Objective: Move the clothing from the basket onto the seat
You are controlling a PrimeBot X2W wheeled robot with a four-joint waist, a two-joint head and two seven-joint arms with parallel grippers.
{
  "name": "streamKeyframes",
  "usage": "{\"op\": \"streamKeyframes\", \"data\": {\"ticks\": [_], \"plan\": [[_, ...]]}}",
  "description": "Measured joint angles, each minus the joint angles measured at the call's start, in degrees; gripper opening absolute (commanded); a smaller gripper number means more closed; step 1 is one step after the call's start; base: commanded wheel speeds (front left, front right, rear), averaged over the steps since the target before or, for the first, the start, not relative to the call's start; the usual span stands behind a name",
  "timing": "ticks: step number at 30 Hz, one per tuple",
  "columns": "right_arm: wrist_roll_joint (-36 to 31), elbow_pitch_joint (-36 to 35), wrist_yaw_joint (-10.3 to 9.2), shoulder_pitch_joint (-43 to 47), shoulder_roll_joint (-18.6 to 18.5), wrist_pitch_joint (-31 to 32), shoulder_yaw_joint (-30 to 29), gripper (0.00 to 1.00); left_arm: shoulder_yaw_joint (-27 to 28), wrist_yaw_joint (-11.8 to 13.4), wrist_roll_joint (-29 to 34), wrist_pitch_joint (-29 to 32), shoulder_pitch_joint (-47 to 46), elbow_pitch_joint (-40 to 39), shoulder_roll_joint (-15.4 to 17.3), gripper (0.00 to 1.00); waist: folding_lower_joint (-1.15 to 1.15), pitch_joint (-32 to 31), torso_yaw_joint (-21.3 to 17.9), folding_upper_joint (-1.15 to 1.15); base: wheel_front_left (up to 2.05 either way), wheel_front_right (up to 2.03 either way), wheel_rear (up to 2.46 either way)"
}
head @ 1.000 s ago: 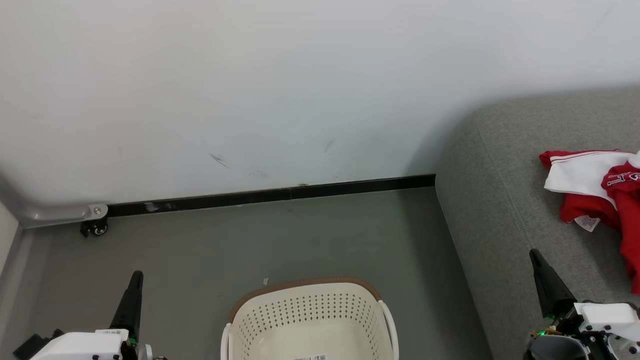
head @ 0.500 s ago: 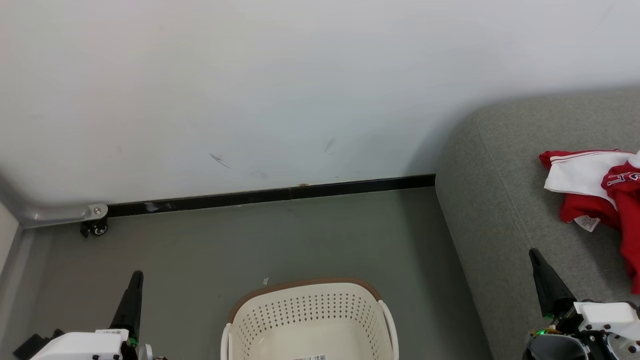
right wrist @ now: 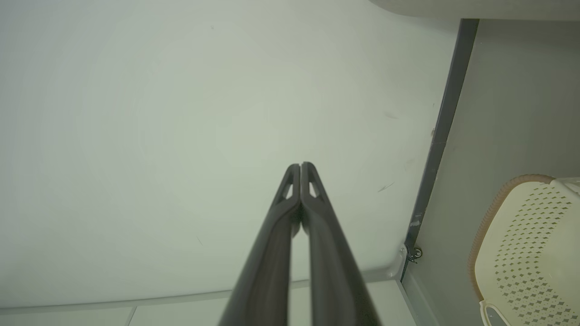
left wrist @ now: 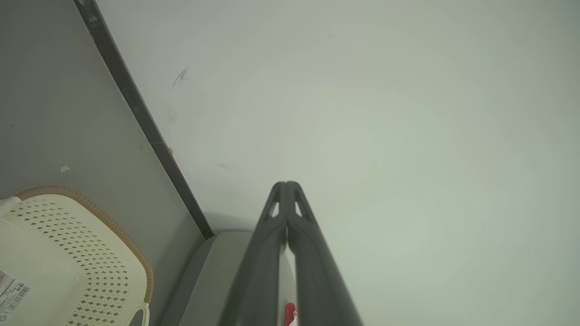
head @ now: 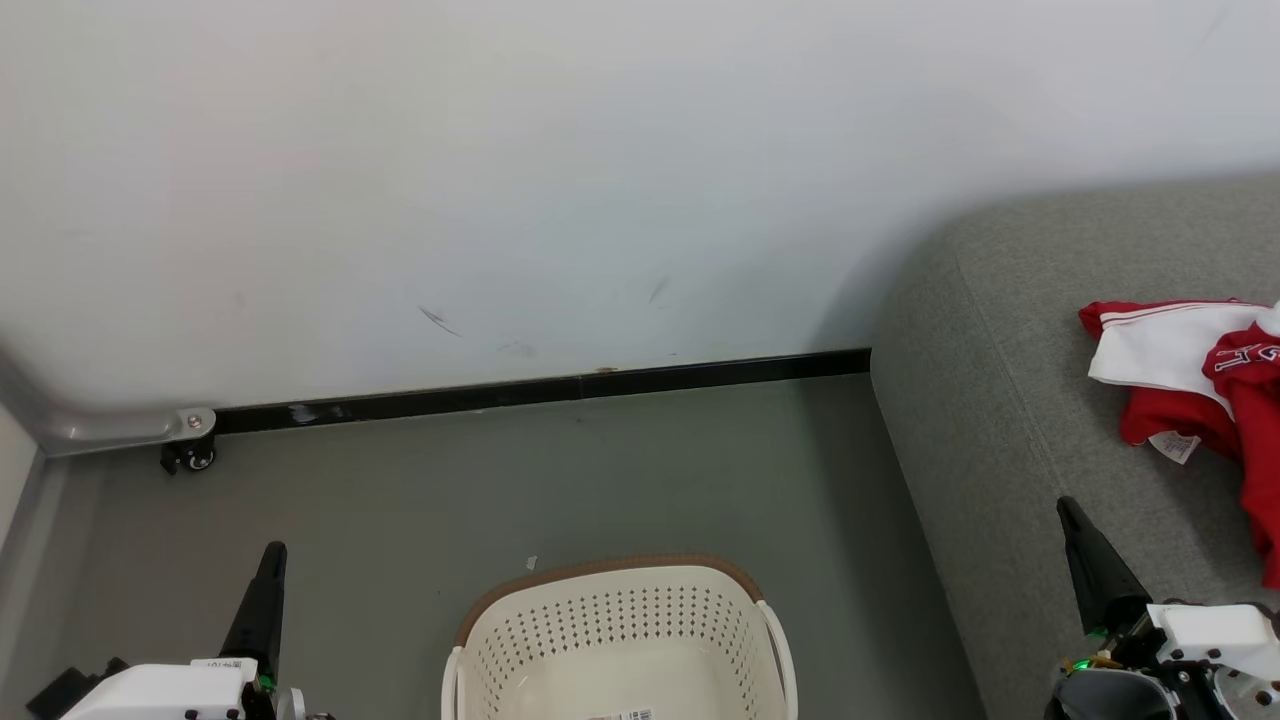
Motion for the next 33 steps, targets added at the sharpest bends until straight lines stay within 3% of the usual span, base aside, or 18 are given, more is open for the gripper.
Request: {"op": "streamKeyframes", "data": {"ticks": [33], "plan": [[-0.32,0.03,0.0,0.0,0.15,0.02,-0.25,0.0,-0.01,-0.01,-0.01,0.0,0.0,-0.01,0.0,0.0,0.0,0.0,0.0,0.0,0.0,0.0,0.0]]}}
